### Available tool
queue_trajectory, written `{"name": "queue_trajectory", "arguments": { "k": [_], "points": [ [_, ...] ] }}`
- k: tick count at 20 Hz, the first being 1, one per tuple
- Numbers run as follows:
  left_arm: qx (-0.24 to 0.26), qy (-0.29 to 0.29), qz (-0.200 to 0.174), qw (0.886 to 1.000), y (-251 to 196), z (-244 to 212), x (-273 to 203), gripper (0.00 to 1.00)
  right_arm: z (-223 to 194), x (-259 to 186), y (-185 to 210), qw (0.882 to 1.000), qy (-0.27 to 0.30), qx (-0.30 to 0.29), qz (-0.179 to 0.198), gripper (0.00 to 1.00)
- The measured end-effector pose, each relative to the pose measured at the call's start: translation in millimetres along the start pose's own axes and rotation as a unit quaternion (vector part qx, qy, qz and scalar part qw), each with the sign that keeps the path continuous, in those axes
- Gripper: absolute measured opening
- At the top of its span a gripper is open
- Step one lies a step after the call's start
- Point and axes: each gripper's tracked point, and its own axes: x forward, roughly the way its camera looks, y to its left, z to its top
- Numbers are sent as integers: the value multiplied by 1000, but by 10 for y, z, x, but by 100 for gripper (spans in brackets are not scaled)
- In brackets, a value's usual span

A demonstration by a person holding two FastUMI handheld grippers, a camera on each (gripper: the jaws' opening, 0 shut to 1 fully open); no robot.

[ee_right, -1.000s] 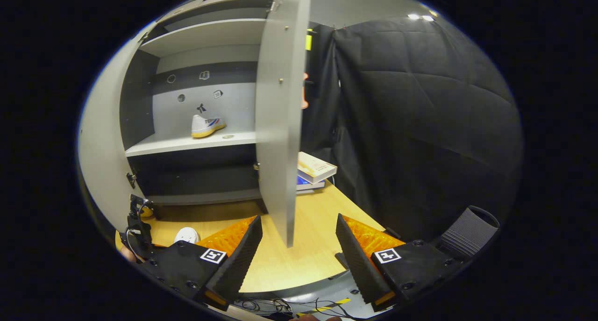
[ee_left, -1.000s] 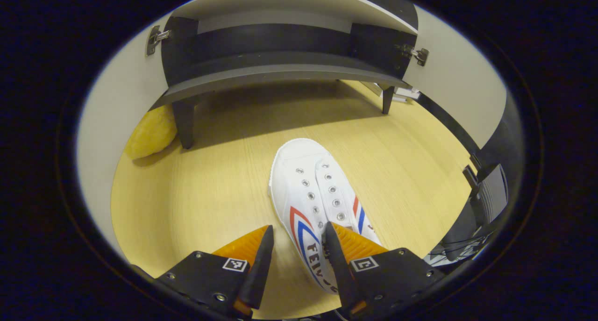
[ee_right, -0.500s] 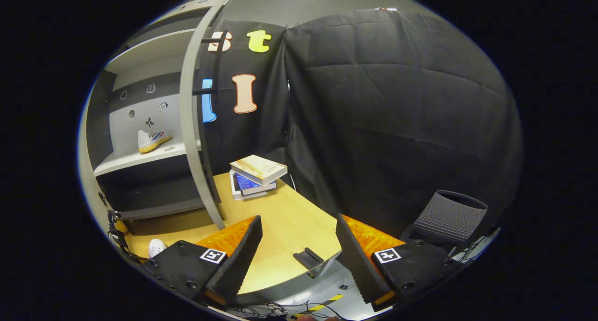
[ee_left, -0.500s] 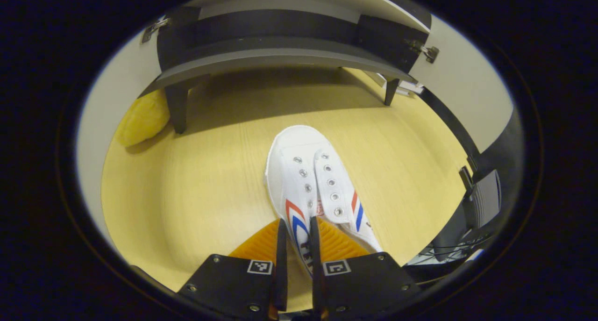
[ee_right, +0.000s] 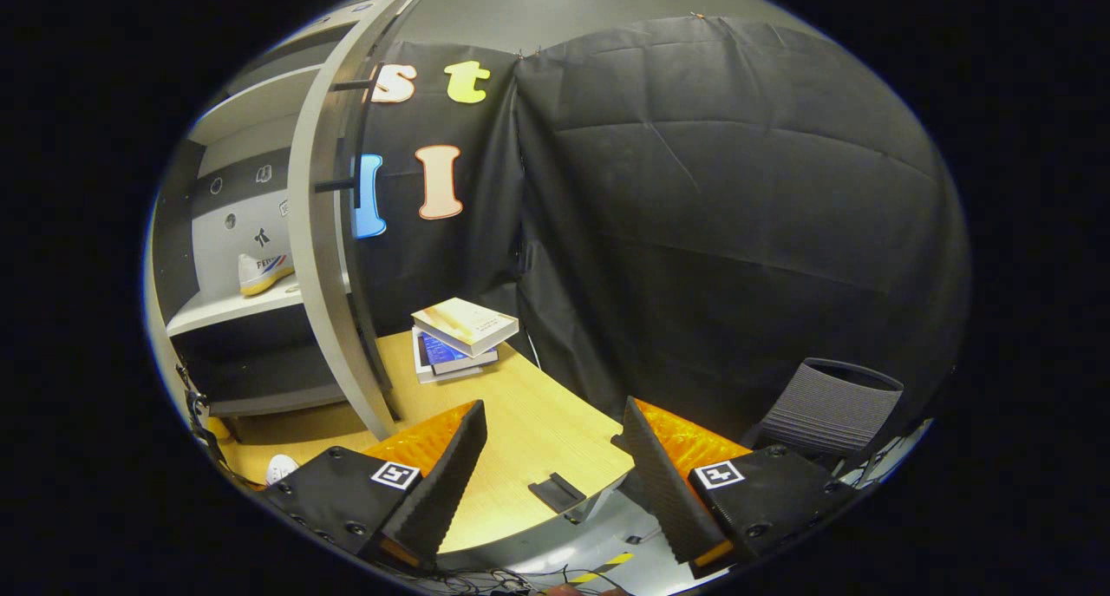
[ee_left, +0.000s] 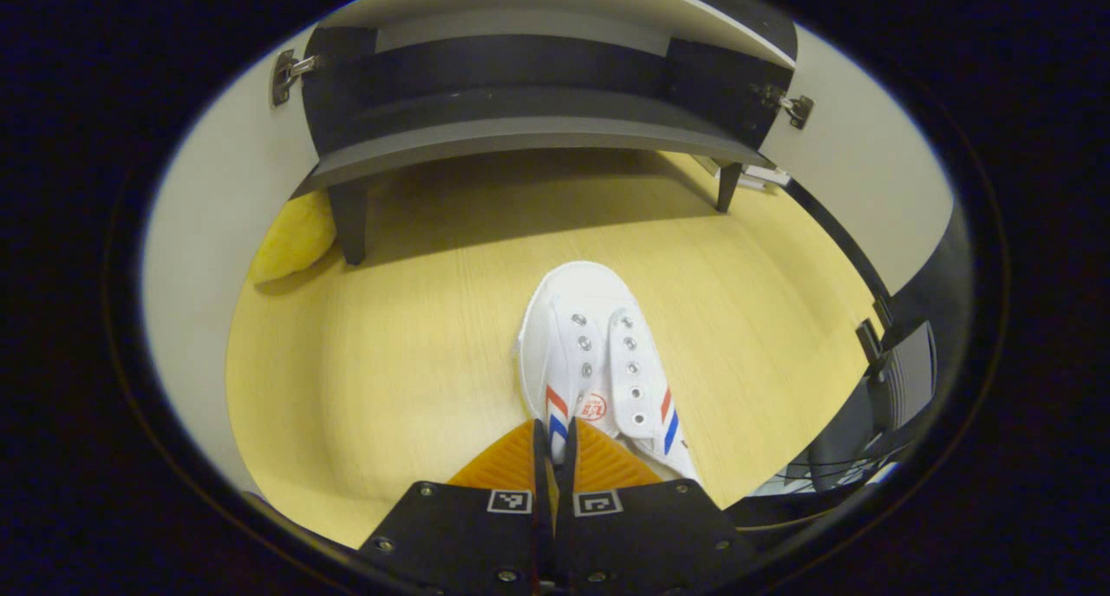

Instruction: Grab one shoe with the right hand and put it into the shoe cabinet, grab the other shoe with the left hand and put it into the shoe cabinet; then close the right door with the right hand and the left door with the left hand.

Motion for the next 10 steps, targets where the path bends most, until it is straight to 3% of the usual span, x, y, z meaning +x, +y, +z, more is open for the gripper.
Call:
{"name": "queue_trajectory", "arguments": {
  "k": [5, 10],
  "points": [
    [3, -52, -2, 999, 26, 137, -95, 2, 56, 281, -102, 1000, 2, 1, 2, 99],
    [-10, -148, -2, 989, 157, 549, -632, 1, 347, 738, -188, 999, -44, -7, 8, 97]
  ]
}}
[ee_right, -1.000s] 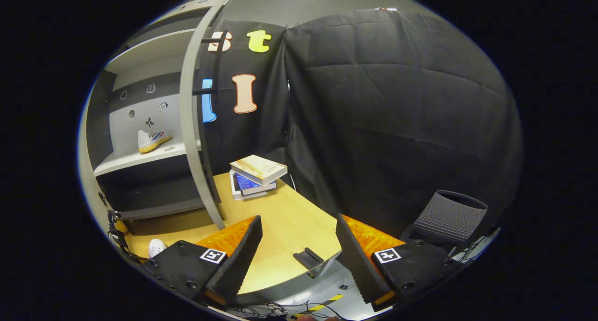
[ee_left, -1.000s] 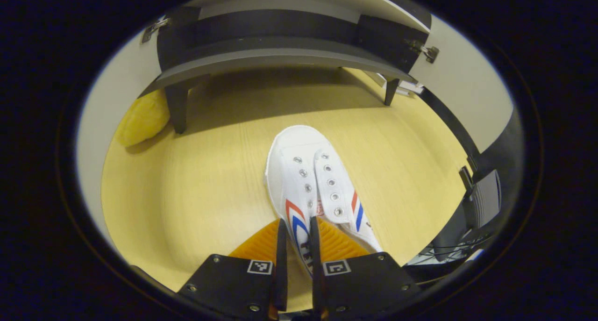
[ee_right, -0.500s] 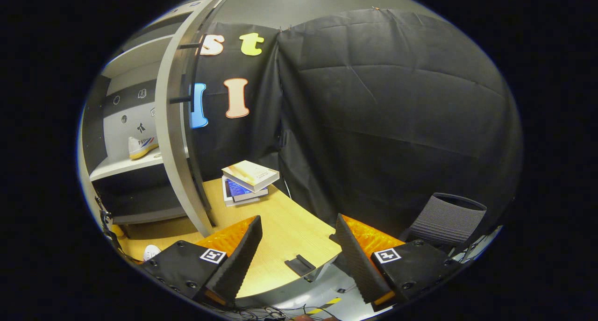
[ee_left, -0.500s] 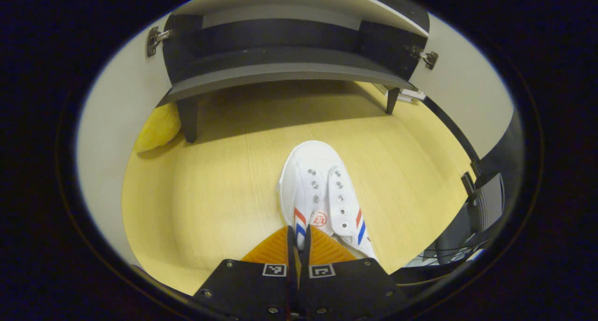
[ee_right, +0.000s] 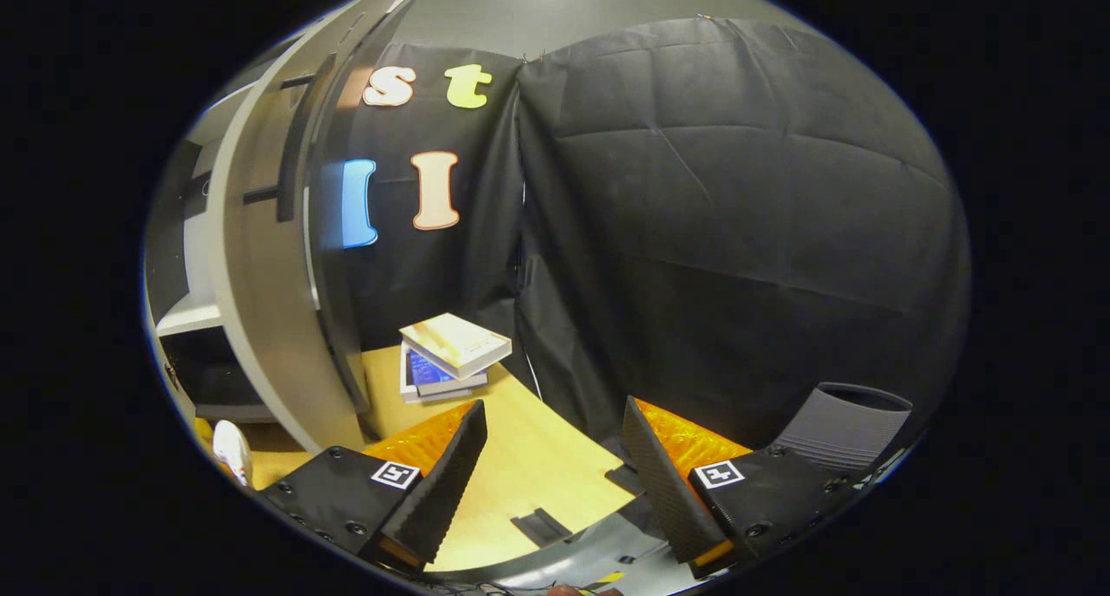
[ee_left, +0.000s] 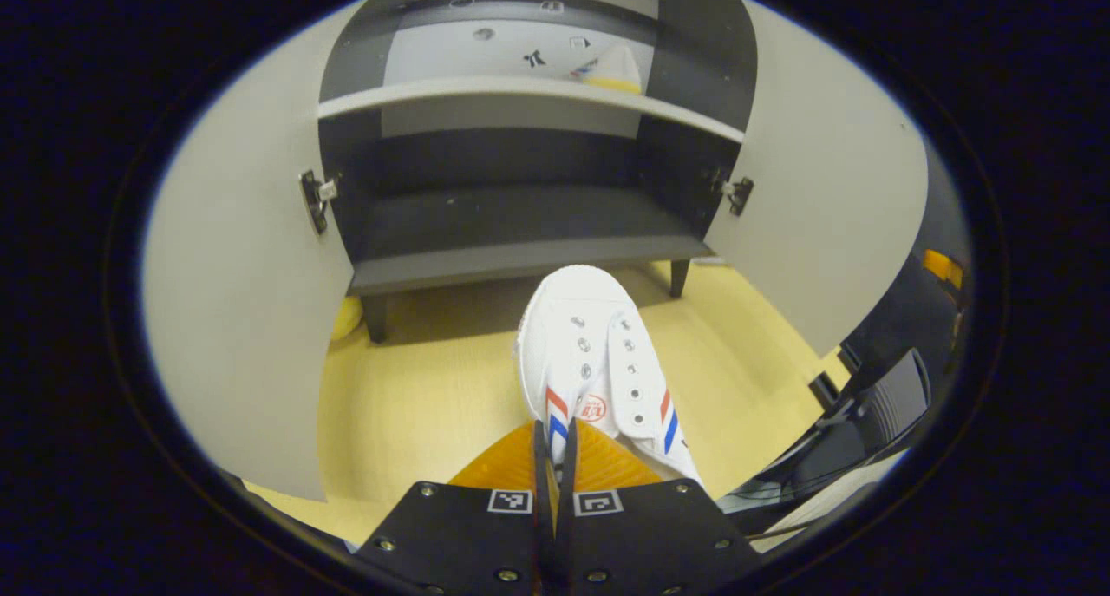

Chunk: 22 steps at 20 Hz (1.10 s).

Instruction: Grab one shoe with the right hand and put it into the shoe cabinet, grab the other shoe with the left hand and put it into the shoe cabinet; then close the right door with the right hand and the left door with the left hand.

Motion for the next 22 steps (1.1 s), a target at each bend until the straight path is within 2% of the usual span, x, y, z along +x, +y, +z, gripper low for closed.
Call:
{"name": "queue_trajectory", "arguments": {
  "k": [4, 7, 10, 14, 16, 18, 22],
  "points": [
    [-26, -62, -4, 998, 22, -38, 17, 2, 193, 352, -16, 1000, -16, 19, 4, 97],
    [-45, -128, 21, 991, 33, -62, 15, 2, 259, 569, -1, 1000, -24, 10, 11, 99],
    [-59, -165, 37, 984, 9, -109, 11, 0, 228, 708, 108, 999, -17, 13, 25, 99],
    [-16, -209, 67, 975, -4, -86, -14, 2, 181, 819, 226, 999, -6, 23, 38, 97],
    [-7, -222, 70, 973, -4, -32, -47, 2, 162, 844, 242, 999, -3, 30, 39, 99],
    [-6, -238, 70, 969, 3, -18, -71, 2, 175, 856, 200, 999, -3, 33, 35, 97],
    [29, -273, 82, 958, 25, 15, -94, 2, 225, 841, 13, 999, -5, 44, 15, 97]
  ]
}}
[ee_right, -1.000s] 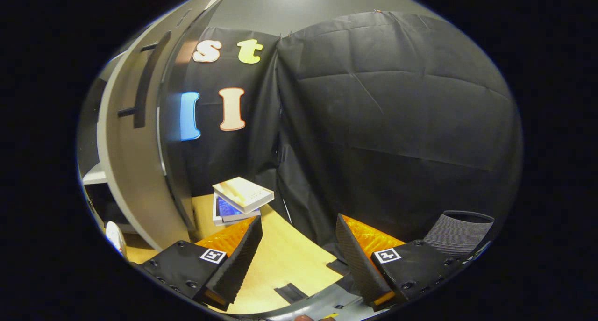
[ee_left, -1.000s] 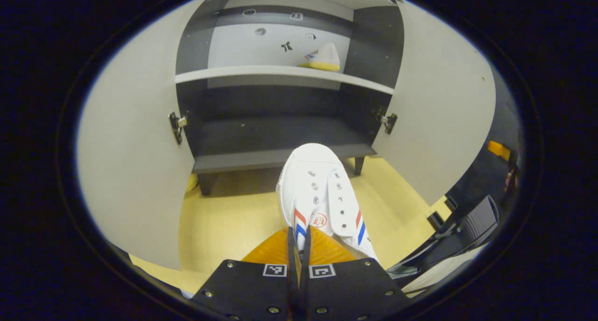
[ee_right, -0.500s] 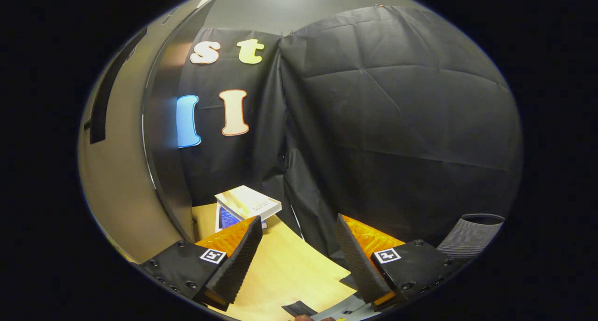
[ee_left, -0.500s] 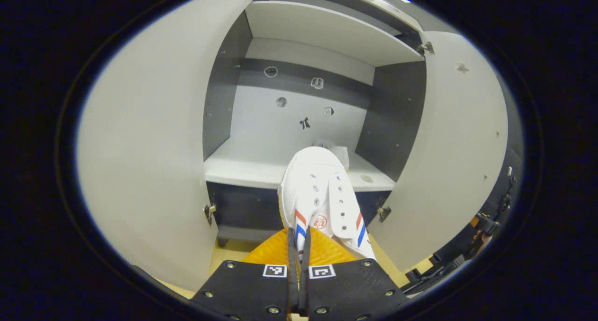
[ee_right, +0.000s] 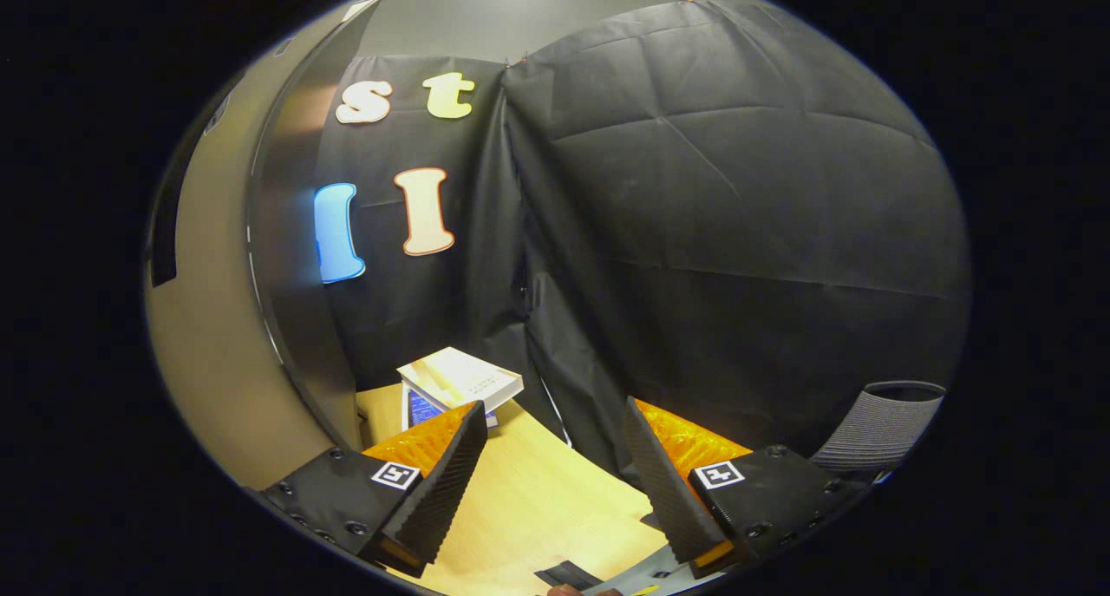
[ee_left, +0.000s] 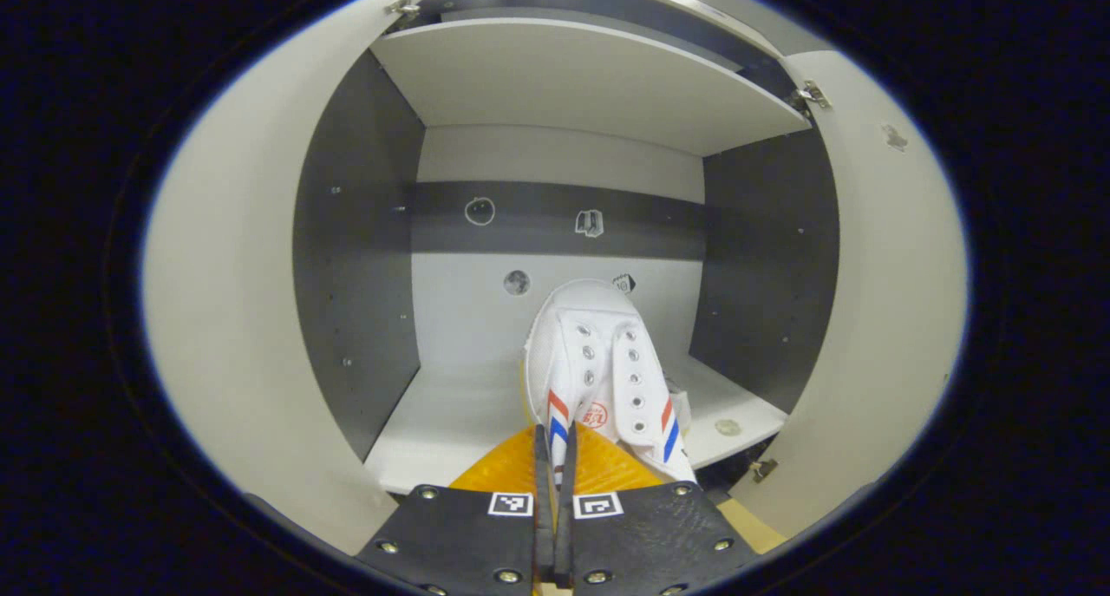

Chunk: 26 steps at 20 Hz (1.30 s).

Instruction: Grab one shoe with the right hand and put it into the shoe cabinet, grab the other shoe with the left hand and put it into the shoe cabinet; then close the right door with the right hand and the left door with the left hand.

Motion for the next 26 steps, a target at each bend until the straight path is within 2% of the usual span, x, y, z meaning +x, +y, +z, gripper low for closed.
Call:
{"name": "queue_trajectory", "arguments": {
  "k": [3, 5, 7, 8, 12, 14, 19, 22, 24, 26],
  "points": [
    [24, -21, 15, 999, 16, 0, 0, 0, 18, -27, -171, 1000, 0, 10, -20, 99],
    [38, -20, 27, 999, 7, 24, -32, 2, 28, -64, -283, 999, -4, 9, -36, 93],
    [37, -15, 28, 999, -5, 64, -38, 2, 33, -94, -362, 999, -6, 6, -47, 93],
    [32, -10, 24, 999, 6, 46, -33, 2, 28, -108, -380, 999, -5, 5, -50, 97],
    [16, 13, 23, 1000, 21, -39, 15, 2, -21, -103, -398, 998, 1, 5, -56, 97],
    [16, 14, 21, 1000, 8, -26, 5, 2, -42, -85, -374, 999, 4, 2, -54, 93],
    [54, 13, 17, 998, -25, -16, -20, 0, -40, -42, -300, 999, 5, 1, -43, 93],
    [107, -62, 41, 992, -30, 403, -149, 23, 12, -31, -268, 999, 0, -1, -36, 93],
    [124, -91, 26, 988, -215, 597, -360, 59, 33, -21, -234, 1000, -2, -1, -30, 93],
    [115, -90, 19, 989, -341, 625, -552, 96, 50, -13, -199, 1000, -4, 0, -24, 93]
  ]
}}
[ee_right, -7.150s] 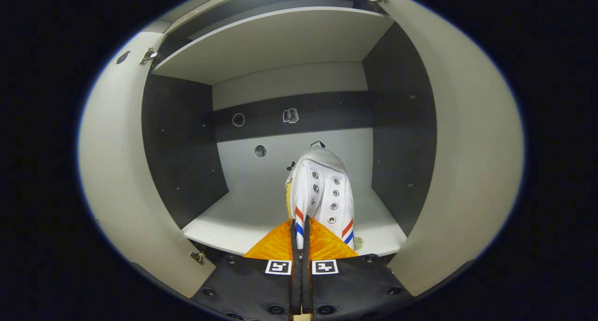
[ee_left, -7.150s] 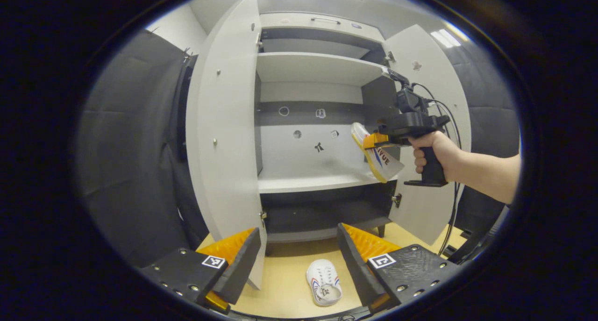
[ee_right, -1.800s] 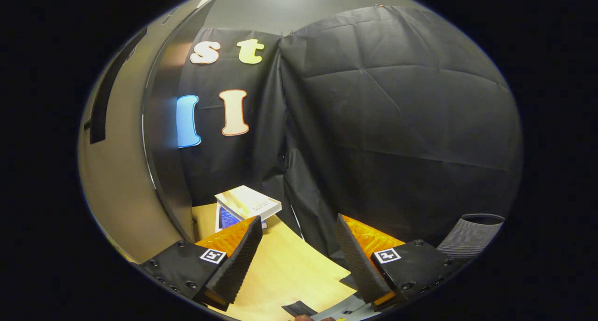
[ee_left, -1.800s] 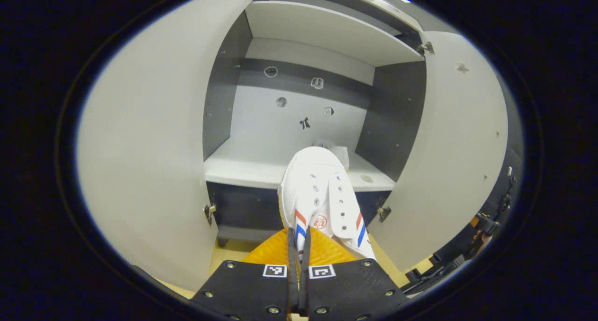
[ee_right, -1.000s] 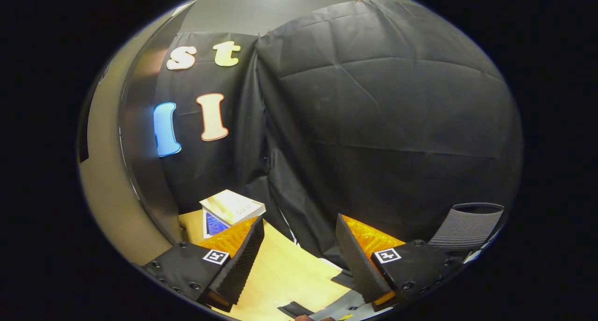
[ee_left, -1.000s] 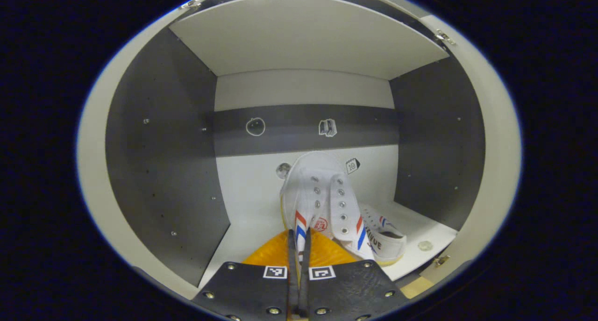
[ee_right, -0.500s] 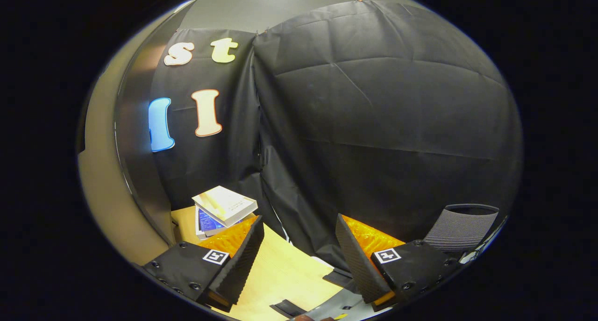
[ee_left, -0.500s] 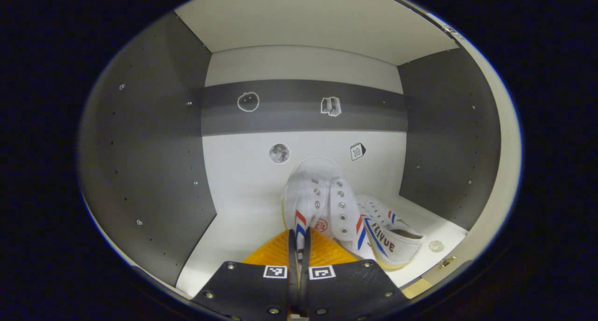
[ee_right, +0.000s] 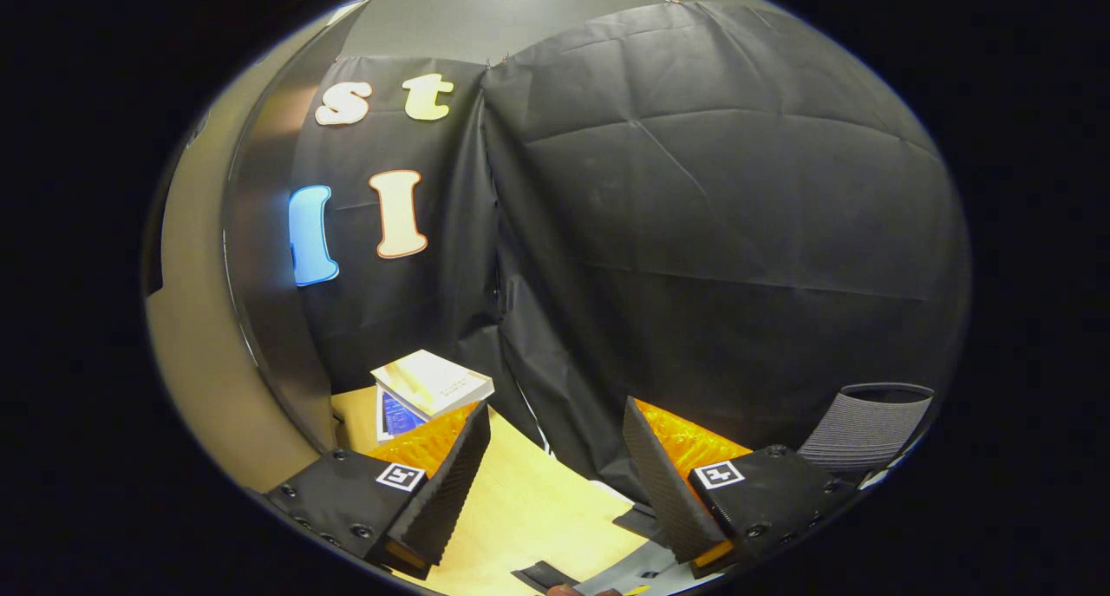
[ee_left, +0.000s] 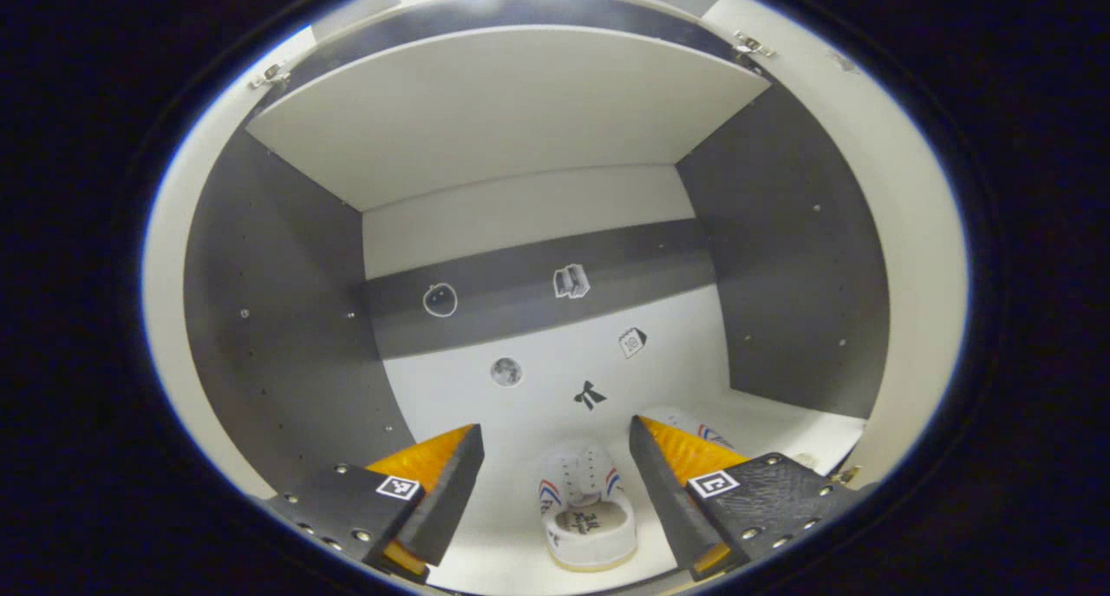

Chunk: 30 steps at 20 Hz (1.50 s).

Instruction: Grab one shoe with the right hand and put it into the shoe cabinet, grab the other shoe with the left hand and put it into the shoe cabinet; then close the right door with the right hand and the left door with the left hand.

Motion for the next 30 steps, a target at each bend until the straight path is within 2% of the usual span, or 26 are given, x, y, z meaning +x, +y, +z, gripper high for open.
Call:
{"name": "queue_trajectory", "arguments": {
  "k": [2, 8, 12, 13, 14, 16, 17, 18, 19, 20, 21, 22, 23, 24, 25, 27, 28, 30],
  "points": [
    [-21, 6, -3, 1000, -52, 0, -255, 96, 68, -7, 26, 1000, -6, 0, 4, 96],
    [-48, -4, 9, 999, -13, 116, -1249, 96, 455, -125, 116, 999, -36, 16, 21, 93],
    [-107, -18, 19, 994, 45, 113, -2011, 96, 767, -276, 243, 997, -51, 19, 45, 93],
    [-109, -21, 22, 994, 66, 60, -2199, 96, 853, -332, 281, 997, -58, 17, 52, 97],
    [-107, -17, 27, 994, 71, -20, -2378, 95, 941, -393, 334, 996, -64, 12, 60, 93],
    [-103, 2, 31, 994, 65, -209, -2625, 95, 1097, -507, 508, 994, -74, -1, 82, 93],
    [-98, 8, 33, 995, 70, -291, -2760, 95, 1141, -571, 634, 992, -74, -7, 102, 96],
    [-86, 13, 43, 995, 113, -385, -2908, 95, 1180, -631, 772, 990, -71, -12, 122, 93],
    [-80, 20, 56, 995, 156, -502, -3035, 96, 1235, -672, 886, 988, -70, -14, 137, 94],
    [-84, 32, 55, 994, 140, -631, -3147, 95, 1321, -732, 997, 985, -76, -20, 155, 96],
    [-100, 41, 48, 993, 88, -744, -3244, 95, 1412, -806, 1102, 981, -88, -31, 172, 93],
    [-117, 47, 43, 991, 58, -825, -3338, 95, 1497, -861, 1158, 978, -98, -45, 178, 97],
    [-131, 51, 39, 989, 41, -892, -3420, 96, 1530, -892, 1158, 977, -102, -57, 178, 93],
    [-139, 53, 37, 988, 37, -941, -3494, 96, 1528, -934, 1182, 977, -94, -65, 178, 98],
    [-143, 53, 37, 988, 53, -990, -3552, 96, 1496, -994, 1271, 976, -85, -70, 189, 94],
    [-148, 54, 38, 987, 108, -1086, -3660, 96, 1537, -1003, 1254, 976, -85, -91, 179, 100],
    [-152, 55, 39, 986, 123, -1130, -3721, 96, 1549, -1020, 1244, 976, -87, -101, 174, 92],
    [-161, 56, 38, 985, 156, -1205, -3839, 96, 1557, -1051, 1252, 975, -92, -109, 168, 92]
  ]
}}
